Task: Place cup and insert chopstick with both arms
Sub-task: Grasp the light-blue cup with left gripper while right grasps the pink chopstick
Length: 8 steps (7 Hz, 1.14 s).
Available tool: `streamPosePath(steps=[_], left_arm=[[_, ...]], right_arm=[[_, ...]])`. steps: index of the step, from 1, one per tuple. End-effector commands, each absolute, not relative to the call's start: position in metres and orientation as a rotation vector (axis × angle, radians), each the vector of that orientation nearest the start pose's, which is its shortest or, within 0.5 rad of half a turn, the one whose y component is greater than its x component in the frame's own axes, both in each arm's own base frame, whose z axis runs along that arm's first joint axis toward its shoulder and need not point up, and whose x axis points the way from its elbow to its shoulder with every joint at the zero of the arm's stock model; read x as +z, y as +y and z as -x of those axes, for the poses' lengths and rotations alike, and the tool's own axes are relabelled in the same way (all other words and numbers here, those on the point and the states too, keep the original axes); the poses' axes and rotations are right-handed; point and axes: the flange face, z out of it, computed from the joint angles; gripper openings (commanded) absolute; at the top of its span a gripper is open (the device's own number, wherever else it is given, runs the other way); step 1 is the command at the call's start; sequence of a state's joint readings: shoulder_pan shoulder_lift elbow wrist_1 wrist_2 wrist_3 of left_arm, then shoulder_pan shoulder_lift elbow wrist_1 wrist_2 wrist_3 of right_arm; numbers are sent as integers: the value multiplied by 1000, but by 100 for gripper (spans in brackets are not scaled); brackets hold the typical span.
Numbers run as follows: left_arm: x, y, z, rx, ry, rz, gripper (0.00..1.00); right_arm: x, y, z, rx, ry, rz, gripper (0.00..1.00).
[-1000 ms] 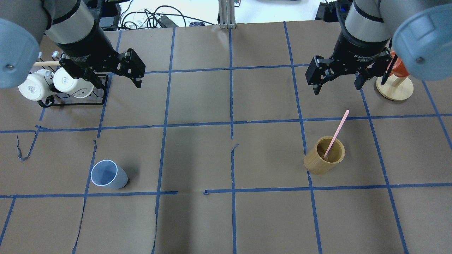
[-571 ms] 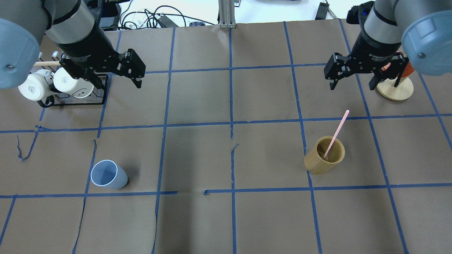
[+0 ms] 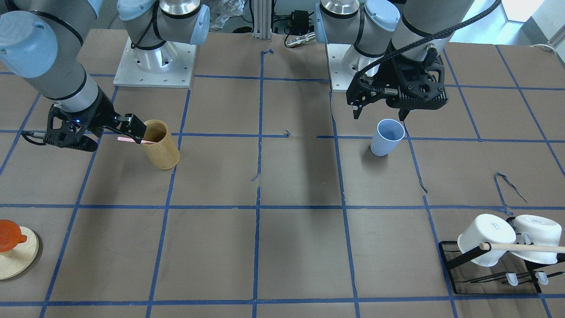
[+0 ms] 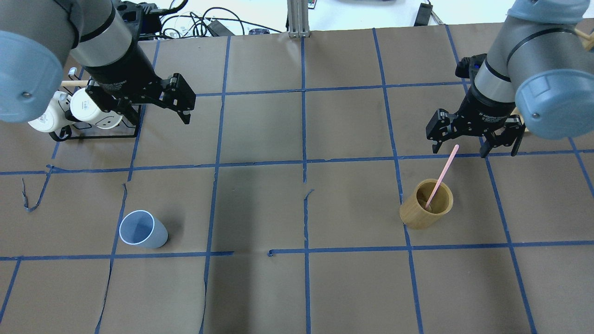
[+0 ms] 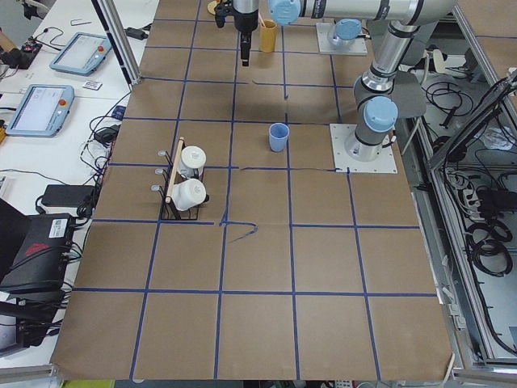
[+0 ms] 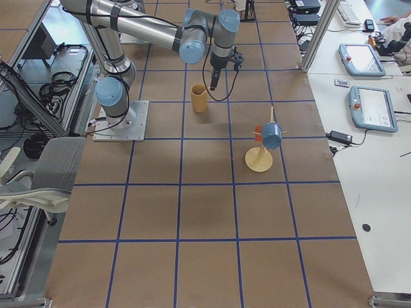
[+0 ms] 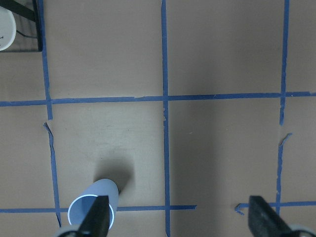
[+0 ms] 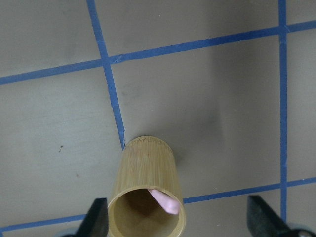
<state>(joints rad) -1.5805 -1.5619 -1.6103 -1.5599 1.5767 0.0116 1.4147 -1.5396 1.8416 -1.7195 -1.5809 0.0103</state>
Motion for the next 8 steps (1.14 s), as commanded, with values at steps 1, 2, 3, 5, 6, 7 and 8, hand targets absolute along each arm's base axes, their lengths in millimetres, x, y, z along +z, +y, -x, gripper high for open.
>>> streamPosePath(steps=[1, 2, 3, 5, 6, 7, 8], left_arm=[[414, -479, 136, 144, 3126, -35, 100], [370, -472, 133, 158, 3122, -54, 100], [324, -455, 118, 208, 3071, -42, 100], [267, -417, 75, 328, 2997, -106, 100], [252, -402, 68, 371, 2974, 6, 100], [249, -399, 69, 360, 2964, 117, 100], [248, -398, 68, 369, 2956, 148, 100]], right_arm=[[345, -482, -58, 279, 3115, -253, 40], [347, -483, -58, 270, 3116, -246, 37], [347, -484, -58, 267, 3115, -243, 38], [351, -484, -59, 252, 3114, -244, 38], [352, -484, -59, 250, 3115, -241, 38], [353, -485, -59, 245, 3114, -244, 37], [352, -485, -59, 247, 3113, -241, 27]])
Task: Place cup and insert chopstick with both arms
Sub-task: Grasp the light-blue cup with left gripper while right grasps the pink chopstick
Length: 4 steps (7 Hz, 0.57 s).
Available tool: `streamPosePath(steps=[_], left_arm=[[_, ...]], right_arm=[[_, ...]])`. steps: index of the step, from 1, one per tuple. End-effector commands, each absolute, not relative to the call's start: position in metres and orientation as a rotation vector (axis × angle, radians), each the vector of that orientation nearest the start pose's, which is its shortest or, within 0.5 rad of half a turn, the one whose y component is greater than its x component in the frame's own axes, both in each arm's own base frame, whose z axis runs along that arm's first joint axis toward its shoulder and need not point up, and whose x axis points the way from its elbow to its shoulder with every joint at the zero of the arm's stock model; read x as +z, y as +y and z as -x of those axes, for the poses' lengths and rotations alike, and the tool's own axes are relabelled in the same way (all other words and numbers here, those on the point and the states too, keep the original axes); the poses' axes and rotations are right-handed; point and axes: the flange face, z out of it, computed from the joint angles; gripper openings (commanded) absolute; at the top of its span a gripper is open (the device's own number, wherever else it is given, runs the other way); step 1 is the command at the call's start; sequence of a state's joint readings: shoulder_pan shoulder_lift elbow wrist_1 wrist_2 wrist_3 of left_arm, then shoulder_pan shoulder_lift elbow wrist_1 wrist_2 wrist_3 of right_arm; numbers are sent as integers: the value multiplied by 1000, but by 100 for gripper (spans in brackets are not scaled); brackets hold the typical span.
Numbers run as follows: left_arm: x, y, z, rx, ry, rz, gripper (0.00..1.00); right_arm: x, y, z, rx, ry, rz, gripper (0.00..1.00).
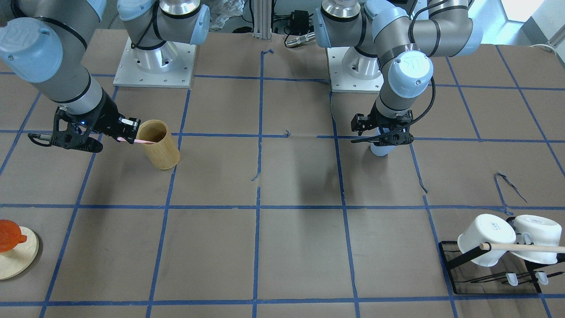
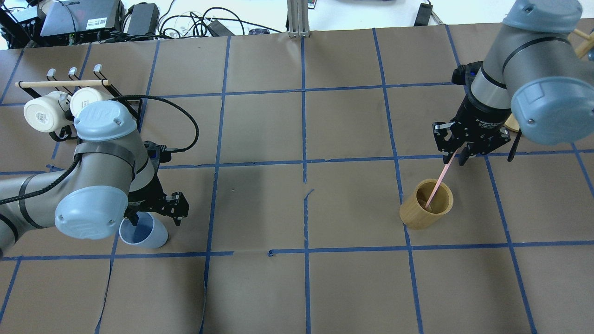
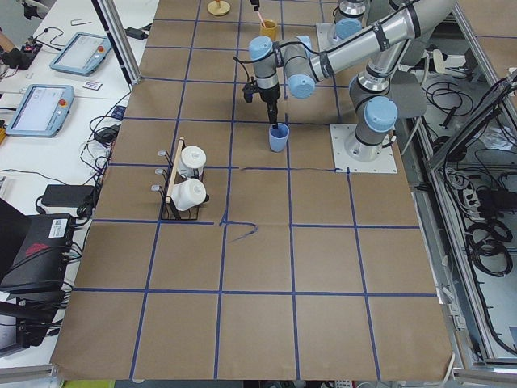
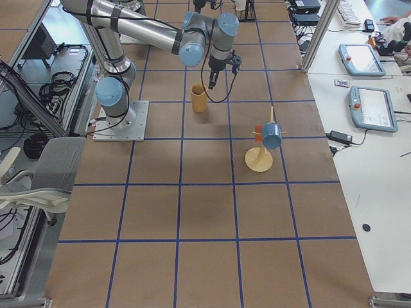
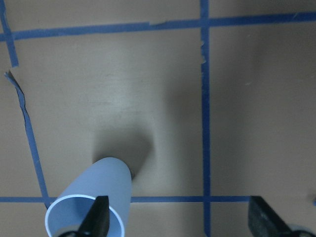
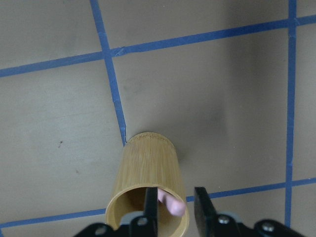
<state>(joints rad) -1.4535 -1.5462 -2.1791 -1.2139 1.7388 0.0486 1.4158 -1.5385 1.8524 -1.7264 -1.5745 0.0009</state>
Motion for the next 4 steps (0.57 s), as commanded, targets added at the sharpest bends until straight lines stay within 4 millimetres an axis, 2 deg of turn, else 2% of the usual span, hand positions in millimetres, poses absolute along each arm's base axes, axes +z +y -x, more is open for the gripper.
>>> streamPosePath(steps=[1, 2, 3, 4], left_arm=[[241, -397, 64, 400, 2960, 160, 96], [235, -392, 63, 407, 2971, 167, 13], [235, -394, 63, 359, 2974, 169, 0], [237, -396, 62, 334, 2977, 174, 0]], right_arm=[[353, -485, -59, 242, 3111, -241, 23], [356, -488, -62, 204, 3079, -238, 14], [362, -492, -65, 131, 3059, -233, 9], [367, -495, -66, 111, 3039, -234, 5]])
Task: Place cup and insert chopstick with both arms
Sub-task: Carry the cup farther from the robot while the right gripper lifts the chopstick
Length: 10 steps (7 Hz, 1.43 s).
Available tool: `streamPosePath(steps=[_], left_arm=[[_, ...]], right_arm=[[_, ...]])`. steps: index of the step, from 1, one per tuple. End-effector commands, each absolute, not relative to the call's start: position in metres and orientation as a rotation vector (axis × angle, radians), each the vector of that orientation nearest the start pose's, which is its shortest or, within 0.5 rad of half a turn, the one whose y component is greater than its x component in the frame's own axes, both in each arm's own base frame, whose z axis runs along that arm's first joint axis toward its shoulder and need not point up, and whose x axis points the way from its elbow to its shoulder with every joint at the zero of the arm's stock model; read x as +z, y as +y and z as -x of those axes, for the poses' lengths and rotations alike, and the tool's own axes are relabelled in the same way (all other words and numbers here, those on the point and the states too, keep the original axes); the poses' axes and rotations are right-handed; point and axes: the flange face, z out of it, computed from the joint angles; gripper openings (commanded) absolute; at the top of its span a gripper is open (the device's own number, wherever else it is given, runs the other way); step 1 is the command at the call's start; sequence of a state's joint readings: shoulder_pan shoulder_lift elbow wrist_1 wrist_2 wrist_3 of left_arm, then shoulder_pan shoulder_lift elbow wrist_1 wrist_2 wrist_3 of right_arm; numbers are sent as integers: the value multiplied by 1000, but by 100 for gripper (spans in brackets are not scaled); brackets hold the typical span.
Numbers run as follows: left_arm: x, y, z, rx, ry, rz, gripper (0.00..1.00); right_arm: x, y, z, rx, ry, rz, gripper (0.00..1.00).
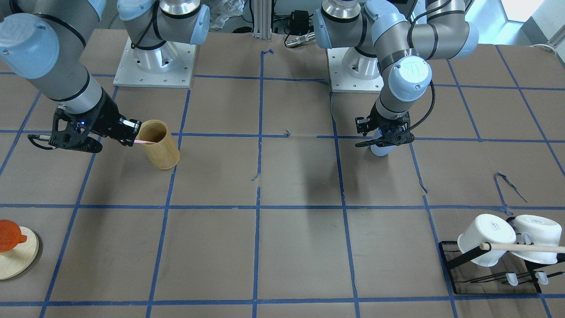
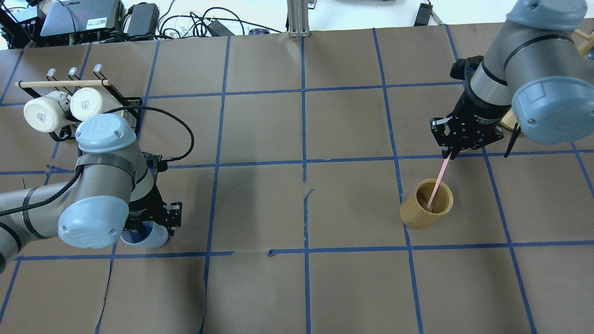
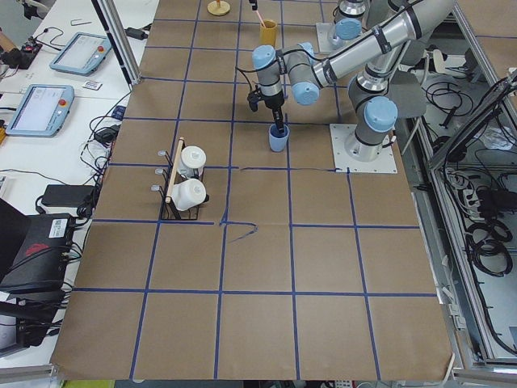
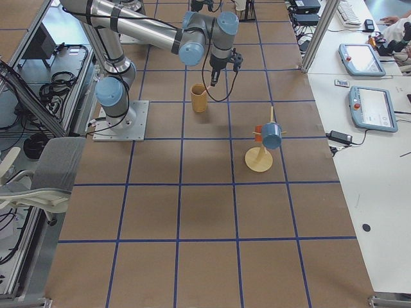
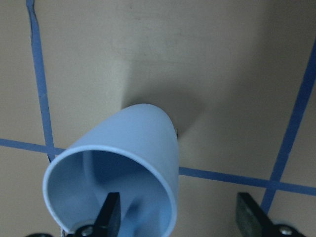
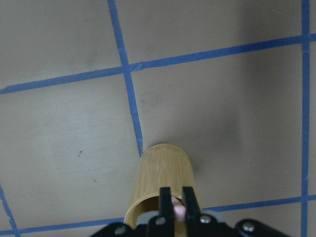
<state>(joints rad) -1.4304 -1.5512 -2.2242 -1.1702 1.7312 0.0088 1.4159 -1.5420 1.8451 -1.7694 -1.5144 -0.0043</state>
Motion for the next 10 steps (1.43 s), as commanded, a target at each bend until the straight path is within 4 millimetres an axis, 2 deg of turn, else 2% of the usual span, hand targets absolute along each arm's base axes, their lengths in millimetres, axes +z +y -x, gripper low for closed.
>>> streamPosePath(steps=[1, 2, 3, 4, 5, 6, 7, 8, 9, 10], left_arm=[[240, -400, 62, 295, 2978, 179, 0], [244, -403, 63, 271, 2980, 209, 0], [251, -416, 74, 232, 3045, 350, 0], [278, -443, 90, 169, 3106, 527, 0], [286, -446, 124, 225, 3122, 650, 0], [291, -448, 158, 198, 3091, 765, 0], [300, -471, 171, 167, 3093, 788, 0], [310, -508, 179, 130, 3125, 785, 0], [322, -553, 188, 70, 3145, 776, 0], [321, -593, 218, 43, 3172, 767, 0]], right_arm=[[375, -498, -67, 91, 3033, -231, 3], [378, -498, -67, 84, 3034, -228, 0], [385, -499, -67, 68, 3035, -228, 0], [400, -502, -66, 80, 3037, -228, 0], [418, -501, -68, 142, 3029, -228, 0], [441, -506, -71, 105, 3026, -215, 0], [459, -509, -71, 81, 3023, -214, 0], [484, -515, -75, 10, 3027, -199, 0], [501, -520, -85, -49, 3030, -163, 0], [506, -522, -96, -73, 3033, -123, 0]])
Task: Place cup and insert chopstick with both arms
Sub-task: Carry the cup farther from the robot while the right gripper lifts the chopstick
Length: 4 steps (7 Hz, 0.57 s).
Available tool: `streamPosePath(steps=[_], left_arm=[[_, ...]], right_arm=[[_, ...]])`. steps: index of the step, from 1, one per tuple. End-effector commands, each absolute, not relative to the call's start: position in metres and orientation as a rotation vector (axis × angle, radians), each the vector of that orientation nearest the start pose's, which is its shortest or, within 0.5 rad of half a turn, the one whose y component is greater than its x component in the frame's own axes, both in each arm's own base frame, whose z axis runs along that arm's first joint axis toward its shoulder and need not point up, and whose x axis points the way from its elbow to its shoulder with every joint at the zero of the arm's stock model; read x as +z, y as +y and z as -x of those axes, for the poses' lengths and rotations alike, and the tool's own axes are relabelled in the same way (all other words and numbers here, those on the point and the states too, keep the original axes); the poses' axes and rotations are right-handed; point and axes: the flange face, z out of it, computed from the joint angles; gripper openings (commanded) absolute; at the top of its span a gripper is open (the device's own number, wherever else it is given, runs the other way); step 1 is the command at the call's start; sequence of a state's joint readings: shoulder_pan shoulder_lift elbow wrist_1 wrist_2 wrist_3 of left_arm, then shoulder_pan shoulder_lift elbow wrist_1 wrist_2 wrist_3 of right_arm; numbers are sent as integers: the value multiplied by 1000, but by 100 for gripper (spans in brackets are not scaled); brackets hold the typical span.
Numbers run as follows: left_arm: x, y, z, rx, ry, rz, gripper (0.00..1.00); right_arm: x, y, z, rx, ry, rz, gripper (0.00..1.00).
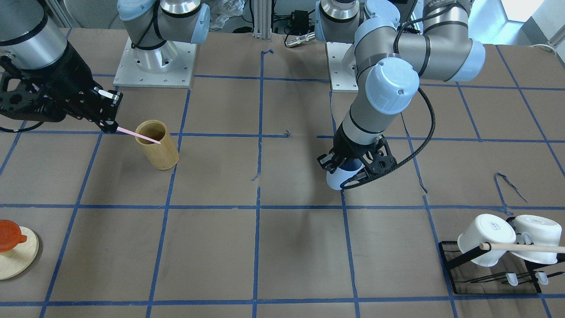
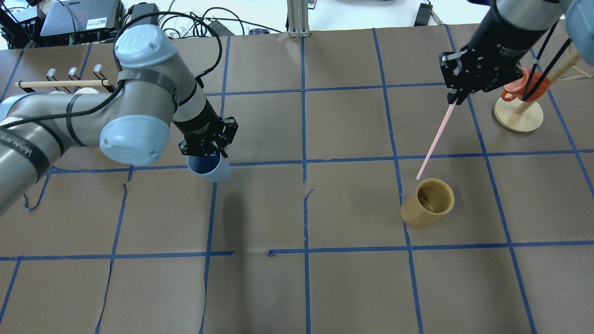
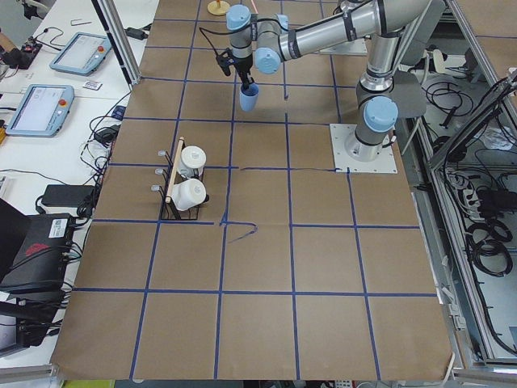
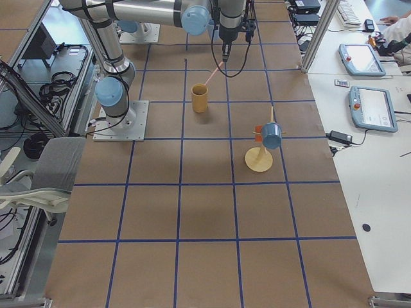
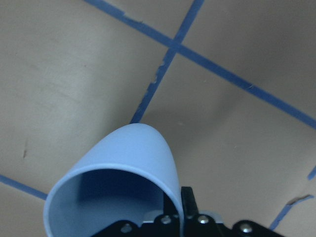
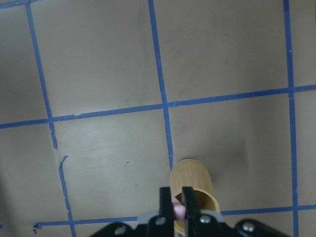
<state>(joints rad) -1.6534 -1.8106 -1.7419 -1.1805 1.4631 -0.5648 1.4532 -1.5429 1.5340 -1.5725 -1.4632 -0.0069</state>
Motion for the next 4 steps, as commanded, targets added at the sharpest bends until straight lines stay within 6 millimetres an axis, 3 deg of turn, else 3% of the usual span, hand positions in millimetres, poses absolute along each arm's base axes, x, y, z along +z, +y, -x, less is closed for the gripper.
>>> streamPosePath(steps=[1, 2, 4], left_arm=[[318, -622, 264, 25, 3165, 864, 0], [316, -651, 298, -9, 3155, 942, 0], [287, -662, 362, 13, 3121, 1026, 0]], right_arm=[[509, -520, -118, -98, 3034, -52, 0], [505, -520, -136, -104, 3036, -16, 0], [499, -527, -137, -130, 3040, 11, 0]])
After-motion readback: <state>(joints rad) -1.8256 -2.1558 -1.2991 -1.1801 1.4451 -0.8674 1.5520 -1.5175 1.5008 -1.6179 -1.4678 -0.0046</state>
